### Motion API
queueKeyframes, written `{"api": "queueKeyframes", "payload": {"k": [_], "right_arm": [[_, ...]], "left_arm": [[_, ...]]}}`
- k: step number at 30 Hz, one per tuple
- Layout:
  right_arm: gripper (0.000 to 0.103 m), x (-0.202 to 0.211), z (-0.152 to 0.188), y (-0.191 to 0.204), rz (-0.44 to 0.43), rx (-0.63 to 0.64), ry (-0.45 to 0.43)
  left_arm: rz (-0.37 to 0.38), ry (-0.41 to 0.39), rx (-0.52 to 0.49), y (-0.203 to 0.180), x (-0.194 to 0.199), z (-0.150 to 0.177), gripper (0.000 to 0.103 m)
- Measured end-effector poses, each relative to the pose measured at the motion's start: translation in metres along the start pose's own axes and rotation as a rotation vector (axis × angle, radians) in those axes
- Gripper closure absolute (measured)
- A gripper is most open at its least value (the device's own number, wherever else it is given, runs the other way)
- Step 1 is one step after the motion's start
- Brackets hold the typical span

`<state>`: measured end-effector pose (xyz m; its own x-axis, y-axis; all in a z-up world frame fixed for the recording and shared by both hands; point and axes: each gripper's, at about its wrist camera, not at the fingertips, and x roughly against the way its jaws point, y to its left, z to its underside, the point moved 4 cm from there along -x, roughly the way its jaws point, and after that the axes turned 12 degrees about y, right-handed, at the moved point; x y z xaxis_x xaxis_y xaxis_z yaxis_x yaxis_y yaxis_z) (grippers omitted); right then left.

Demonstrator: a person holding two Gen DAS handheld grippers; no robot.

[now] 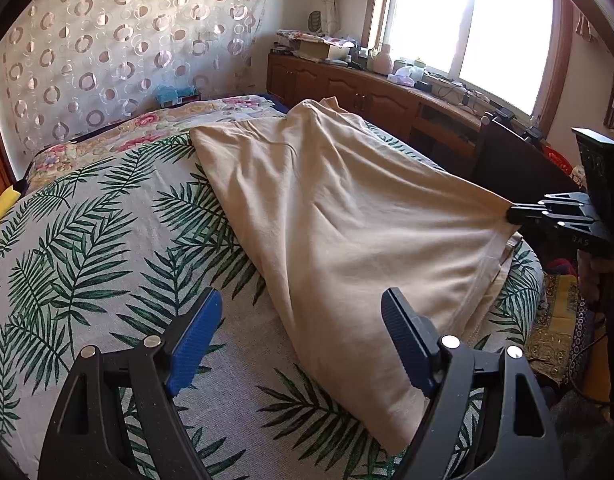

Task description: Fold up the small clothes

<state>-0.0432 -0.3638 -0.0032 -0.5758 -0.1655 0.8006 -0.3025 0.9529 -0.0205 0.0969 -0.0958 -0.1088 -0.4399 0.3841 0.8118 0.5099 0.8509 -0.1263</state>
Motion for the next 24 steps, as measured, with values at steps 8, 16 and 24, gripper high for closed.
{"api": "queueKeyframes", "payload": {"k": [8, 16, 24], "right_arm": [[0.101, -0.003, 0.015, -0.002, 0.049, 0.014, 0.067], [0.101, 0.011, 0.018, -0.018, 0.010, -0.039, 0.036], [0.049, 0.007, 0.004, -0.014, 0.050, -0.075, -0.036]], "left_arm": [[-0.001, 0.029, -0.005, -0.003, -0.004, 0.006, 0.021], [0.004, 0.039, -0.004, -0.003, -0.005, 0.008, 0.021], [0.052, 0.042, -0.011, -0.008, -0.003, 0.010, 0.030]]}}
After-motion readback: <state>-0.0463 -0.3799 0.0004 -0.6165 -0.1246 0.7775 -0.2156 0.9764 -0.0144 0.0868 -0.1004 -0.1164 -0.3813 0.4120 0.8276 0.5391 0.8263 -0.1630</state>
